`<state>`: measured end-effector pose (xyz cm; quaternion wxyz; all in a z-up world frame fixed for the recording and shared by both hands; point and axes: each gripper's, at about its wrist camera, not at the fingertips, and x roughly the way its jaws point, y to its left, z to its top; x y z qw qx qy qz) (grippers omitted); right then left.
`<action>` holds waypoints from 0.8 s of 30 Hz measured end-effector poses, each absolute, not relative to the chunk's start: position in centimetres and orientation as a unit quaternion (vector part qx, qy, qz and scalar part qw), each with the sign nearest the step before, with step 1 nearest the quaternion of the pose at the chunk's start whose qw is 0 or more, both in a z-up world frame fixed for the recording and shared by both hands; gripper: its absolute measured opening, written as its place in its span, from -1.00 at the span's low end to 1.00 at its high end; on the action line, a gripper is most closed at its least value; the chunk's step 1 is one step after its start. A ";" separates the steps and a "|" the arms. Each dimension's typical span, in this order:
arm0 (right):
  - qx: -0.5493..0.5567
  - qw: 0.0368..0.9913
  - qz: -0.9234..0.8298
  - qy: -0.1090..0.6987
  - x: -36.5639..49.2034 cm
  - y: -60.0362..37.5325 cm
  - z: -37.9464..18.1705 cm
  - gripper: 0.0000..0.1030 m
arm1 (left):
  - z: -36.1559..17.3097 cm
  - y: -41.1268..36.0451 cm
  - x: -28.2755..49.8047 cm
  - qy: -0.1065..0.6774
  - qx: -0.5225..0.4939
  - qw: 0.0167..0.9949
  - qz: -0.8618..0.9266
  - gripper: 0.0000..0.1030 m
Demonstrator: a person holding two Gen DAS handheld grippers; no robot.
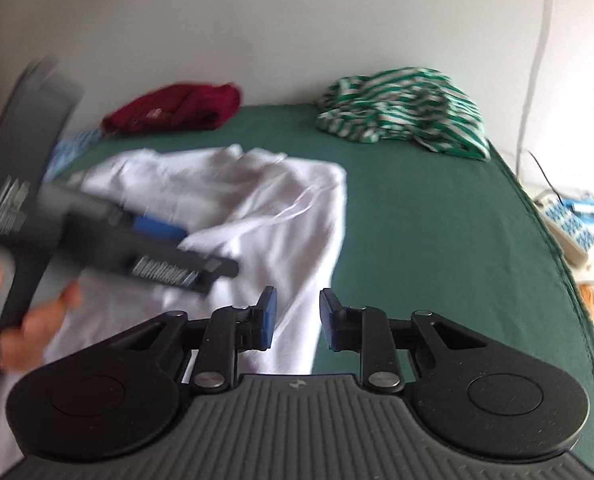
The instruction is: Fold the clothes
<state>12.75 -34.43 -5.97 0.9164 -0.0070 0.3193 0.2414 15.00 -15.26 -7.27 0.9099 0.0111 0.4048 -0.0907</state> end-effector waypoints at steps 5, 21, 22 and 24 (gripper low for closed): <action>0.032 0.910 0.244 0.333 17.3 -33.1 -6.1 -0.48 | -7.4 -14.9 14.8 0.404 0.001 0.911 -0.083 -0.12; 0.184 0.841 0.342 0.376 24.5 -26.6 -4.4 -0.82 | -6.6 -11.7 13.1 0.399 -0.102 0.910 -0.053 -1.00; 0.205 0.824 0.358 0.388 25.0 -25.9 -4.7 -0.63 | -6.9 -11.0 13.1 0.404 -0.116 0.906 -0.046 -1.00; 0.213 0.820 0.355 0.395 25.1 -25.4 -5.0 -0.15 | -7.3 -10.1 13.0 0.409 -0.134 0.901 -0.042 -0.97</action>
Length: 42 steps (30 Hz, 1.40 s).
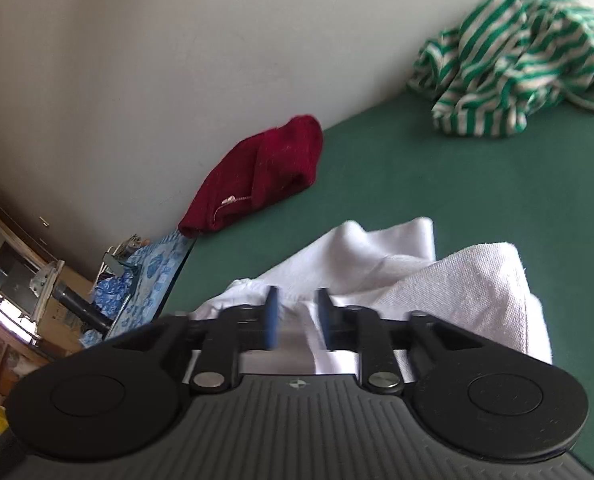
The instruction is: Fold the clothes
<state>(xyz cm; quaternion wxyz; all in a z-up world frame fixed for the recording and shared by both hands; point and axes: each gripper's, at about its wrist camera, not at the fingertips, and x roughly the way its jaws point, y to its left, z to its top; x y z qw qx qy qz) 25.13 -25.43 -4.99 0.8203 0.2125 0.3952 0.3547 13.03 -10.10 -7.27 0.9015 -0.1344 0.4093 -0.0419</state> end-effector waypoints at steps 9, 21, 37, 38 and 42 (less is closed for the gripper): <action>0.184 0.835 0.333 0.398 16.7 -33.3 -5.7 -0.14 | -7.2 -10.1 13.5 0.404 -0.158 0.898 -0.080 -0.37; 0.084 0.880 0.301 0.358 4.1 -37.3 -9.2 -0.23 | -7.1 -12.6 13.6 0.392 -0.041 0.915 -0.087 -0.74; 0.078 0.932 0.126 0.331 -3.6 -30.3 -10.5 0.50 | -7.7 -12.3 12.8 0.360 0.005 0.918 -0.168 -0.28; 0.081 0.935 0.111 0.327 -4.1 -30.1 -10.6 0.48 | -7.7 -12.2 12.8 0.358 0.007 0.919 -0.167 -0.50; 0.118 0.941 0.049 0.313 -6.7 -31.0 -10.3 -0.32 | -7.4 -10.9 13.9 0.377 -0.024 0.910 -0.170 -1.00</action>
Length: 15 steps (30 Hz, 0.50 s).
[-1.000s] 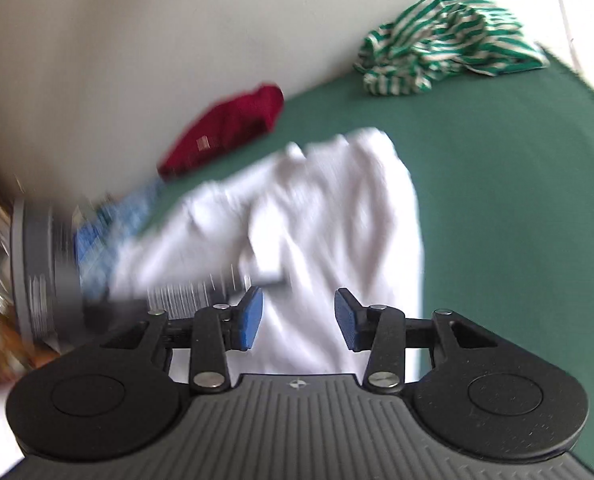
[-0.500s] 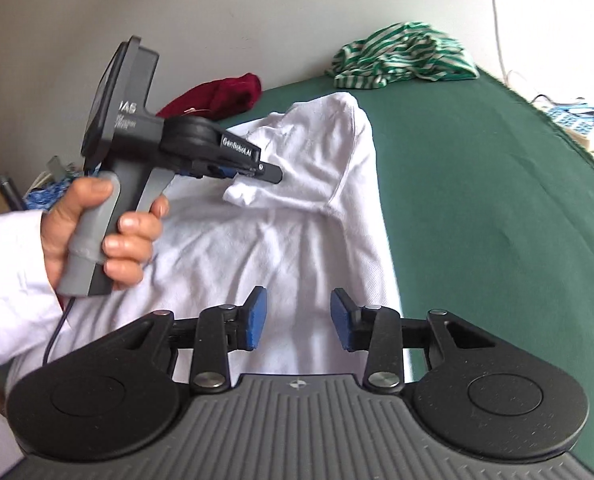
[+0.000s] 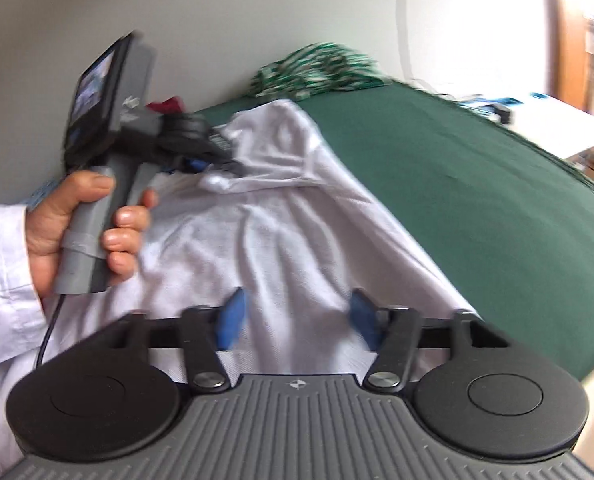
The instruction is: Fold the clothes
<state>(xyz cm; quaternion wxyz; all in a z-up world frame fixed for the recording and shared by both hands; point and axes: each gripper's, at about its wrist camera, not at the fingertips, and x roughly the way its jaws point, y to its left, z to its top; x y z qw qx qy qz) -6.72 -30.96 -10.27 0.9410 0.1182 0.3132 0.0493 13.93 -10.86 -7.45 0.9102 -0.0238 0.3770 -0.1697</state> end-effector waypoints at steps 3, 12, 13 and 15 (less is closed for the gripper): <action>0.167 0.937 0.012 0.305 -10.1 -33.4 -9.9 -0.39 | -6.9 -10.1 14.3 0.376 -0.027 0.911 -0.170 -1.00; 0.168 0.920 -0.077 0.346 -17.9 -38.9 -12.8 -0.29 | -3.7 -10.3 14.6 0.356 -0.016 0.918 -0.174 -1.00; 0.162 0.921 -0.065 0.348 -17.8 -38.9 -13.0 -0.29 | -3.3 -10.4 14.6 0.355 -0.013 0.919 -0.172 -1.00; 0.148 0.924 -0.039 0.351 -17.5 -38.9 -13.3 -0.29 | -2.6 -10.7 14.8 0.352 -0.007 0.920 -0.170 -1.00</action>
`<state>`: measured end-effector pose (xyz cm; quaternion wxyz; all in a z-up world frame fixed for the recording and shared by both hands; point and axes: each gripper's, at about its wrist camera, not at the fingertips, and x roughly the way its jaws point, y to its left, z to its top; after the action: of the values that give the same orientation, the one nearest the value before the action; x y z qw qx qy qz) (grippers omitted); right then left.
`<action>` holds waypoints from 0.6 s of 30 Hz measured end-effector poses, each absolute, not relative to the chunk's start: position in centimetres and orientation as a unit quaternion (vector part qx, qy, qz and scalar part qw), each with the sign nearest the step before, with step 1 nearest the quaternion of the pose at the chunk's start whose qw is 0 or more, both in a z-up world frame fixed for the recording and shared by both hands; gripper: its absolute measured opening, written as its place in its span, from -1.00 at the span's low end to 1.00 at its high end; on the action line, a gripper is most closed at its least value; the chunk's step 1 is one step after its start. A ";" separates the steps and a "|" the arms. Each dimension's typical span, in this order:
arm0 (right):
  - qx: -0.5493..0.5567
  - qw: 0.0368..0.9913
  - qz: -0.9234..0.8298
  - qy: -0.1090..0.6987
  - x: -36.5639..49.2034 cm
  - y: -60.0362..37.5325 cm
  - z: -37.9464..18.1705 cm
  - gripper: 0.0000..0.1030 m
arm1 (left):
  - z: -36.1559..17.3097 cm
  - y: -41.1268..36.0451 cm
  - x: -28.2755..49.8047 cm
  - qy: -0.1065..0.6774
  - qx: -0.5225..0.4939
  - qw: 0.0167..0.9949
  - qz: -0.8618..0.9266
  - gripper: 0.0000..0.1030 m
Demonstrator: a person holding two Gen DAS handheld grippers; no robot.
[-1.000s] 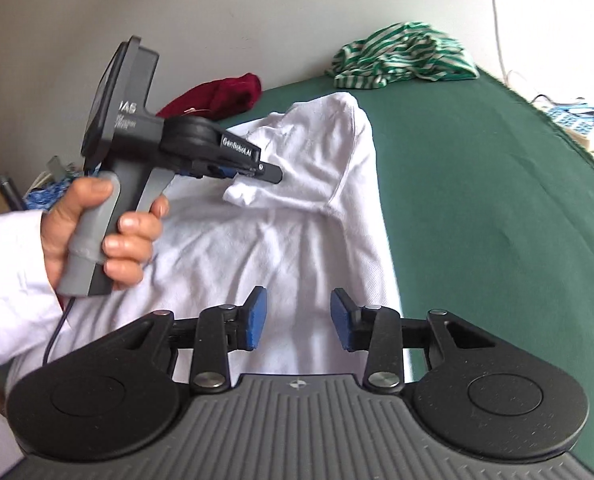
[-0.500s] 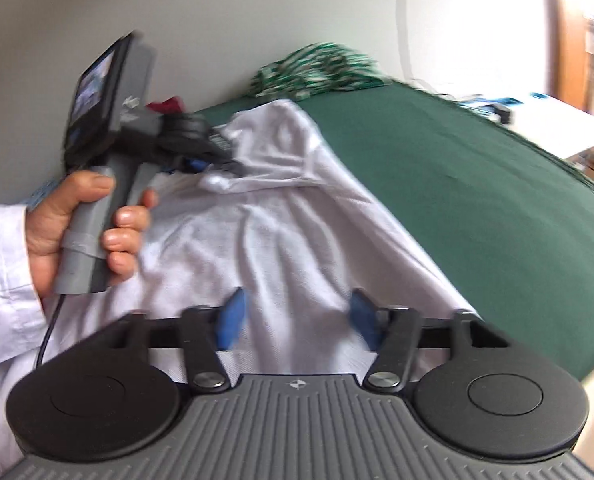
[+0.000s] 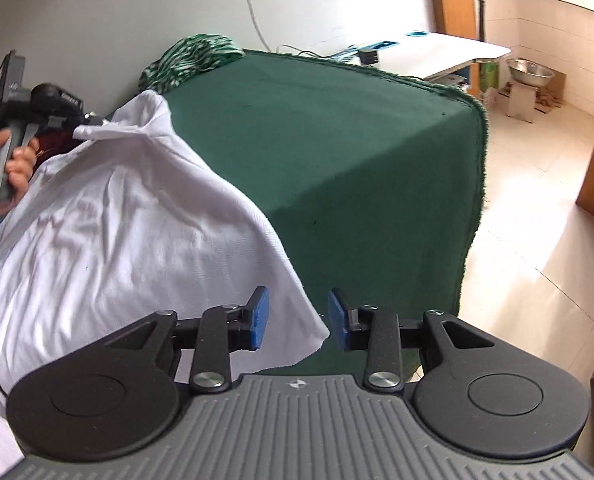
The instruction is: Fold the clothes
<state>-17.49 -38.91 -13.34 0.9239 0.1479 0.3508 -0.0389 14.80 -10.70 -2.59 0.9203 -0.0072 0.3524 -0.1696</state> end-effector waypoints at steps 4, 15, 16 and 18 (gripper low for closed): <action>0.062 0.930 0.024 0.363 -16.1 -38.3 -13.6 -0.18 | -1.2 -11.2 15.0 0.347 0.005 0.924 -0.163 -1.00; -0.020 0.911 0.124 0.393 -14.0 -38.1 -14.0 -0.98 | 0.5 -11.9 14.3 0.341 0.028 0.932 -0.123 -1.00; -0.026 0.912 0.128 0.389 -14.7 -37.9 -13.3 -0.98 | 0.6 -11.9 14.3 0.339 0.028 0.933 -0.121 -1.00; -0.021 0.916 0.140 0.374 -16.1 -37.6 -11.6 -0.98 | 0.9 -11.8 14.2 0.336 0.028 0.934 -0.116 -1.00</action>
<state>-16.08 -37.60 -11.57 0.9164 -0.0206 0.3743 0.1401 14.21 -11.78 0.92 0.9343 0.0283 0.3359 -0.1156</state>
